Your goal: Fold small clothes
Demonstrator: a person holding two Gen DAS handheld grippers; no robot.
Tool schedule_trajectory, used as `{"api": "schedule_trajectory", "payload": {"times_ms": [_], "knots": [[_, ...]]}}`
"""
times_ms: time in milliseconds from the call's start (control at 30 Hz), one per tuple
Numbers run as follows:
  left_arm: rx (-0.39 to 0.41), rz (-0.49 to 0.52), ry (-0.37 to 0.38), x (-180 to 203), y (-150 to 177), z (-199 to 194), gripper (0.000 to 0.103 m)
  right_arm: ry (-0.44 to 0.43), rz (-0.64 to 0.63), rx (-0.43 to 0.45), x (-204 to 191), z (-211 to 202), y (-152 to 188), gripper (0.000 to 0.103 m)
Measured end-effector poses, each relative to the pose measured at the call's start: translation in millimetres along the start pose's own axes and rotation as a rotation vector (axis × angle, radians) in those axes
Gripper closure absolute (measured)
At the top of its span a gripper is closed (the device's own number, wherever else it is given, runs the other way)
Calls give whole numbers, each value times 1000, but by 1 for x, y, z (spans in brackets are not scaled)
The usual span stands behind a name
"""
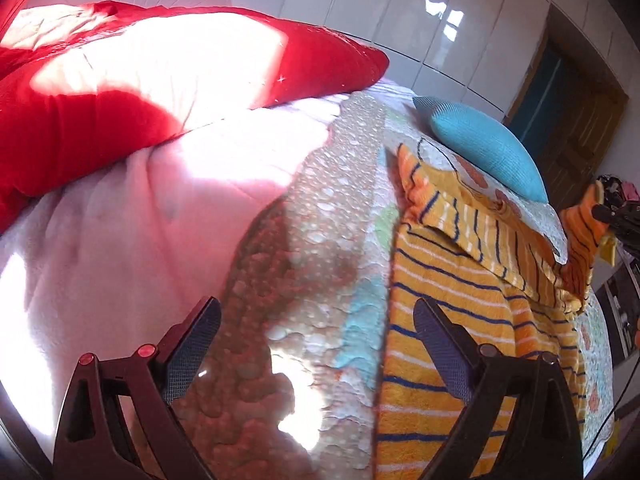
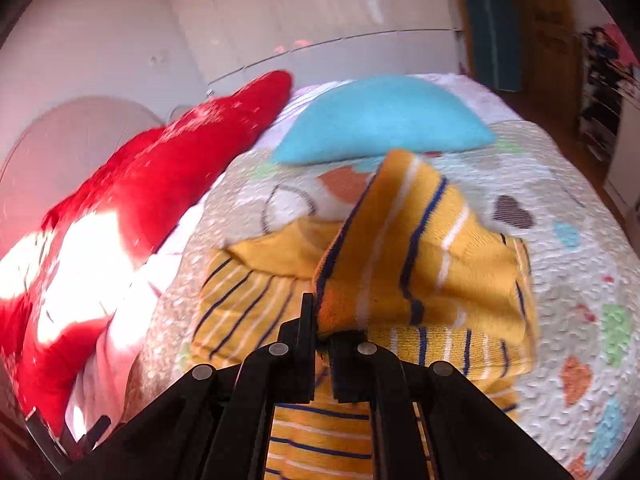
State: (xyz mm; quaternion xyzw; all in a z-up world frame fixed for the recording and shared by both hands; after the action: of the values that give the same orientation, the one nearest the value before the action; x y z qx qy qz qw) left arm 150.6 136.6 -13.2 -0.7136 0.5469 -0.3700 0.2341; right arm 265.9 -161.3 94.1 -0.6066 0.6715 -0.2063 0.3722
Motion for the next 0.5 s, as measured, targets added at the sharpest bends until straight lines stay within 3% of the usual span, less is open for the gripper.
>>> {"api": "schedule_trajectory", "payload": {"times_ms": [100, 200, 300, 467, 500], "knots": [[-6, -44, -24, -22, -3, 3, 7, -43, -103, -124, -64, 63, 46, 94], [-19, -83, -32, -37, -4, 7, 7, -26, -171, -248, -84, 111, 90, 88], [-11, -106, -35, -45, -8, 6, 7, -23, -179, -255, -84, 119, 107, 69], [-17, -137, -25, -52, -9, 7, 7, -63, -163, -214, -83, 92, 90, 63], [-20, -139, -24, -51, -9, 9, 7, -49, -163, -193, -80, 86, 85, 57]]}}
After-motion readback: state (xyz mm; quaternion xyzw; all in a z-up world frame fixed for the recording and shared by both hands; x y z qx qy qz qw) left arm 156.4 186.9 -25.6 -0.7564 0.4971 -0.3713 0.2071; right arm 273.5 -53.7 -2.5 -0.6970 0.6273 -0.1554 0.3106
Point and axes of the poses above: each gripper's, at about its wrist camera, not at the fingertips, and z roughly the way its jaws point, x to its right, y to its underside, the point moved 8 cm from there along z, roughly the way its jaws point, and after that the axes turned 6 degrees about x, right-handed, at the moved point
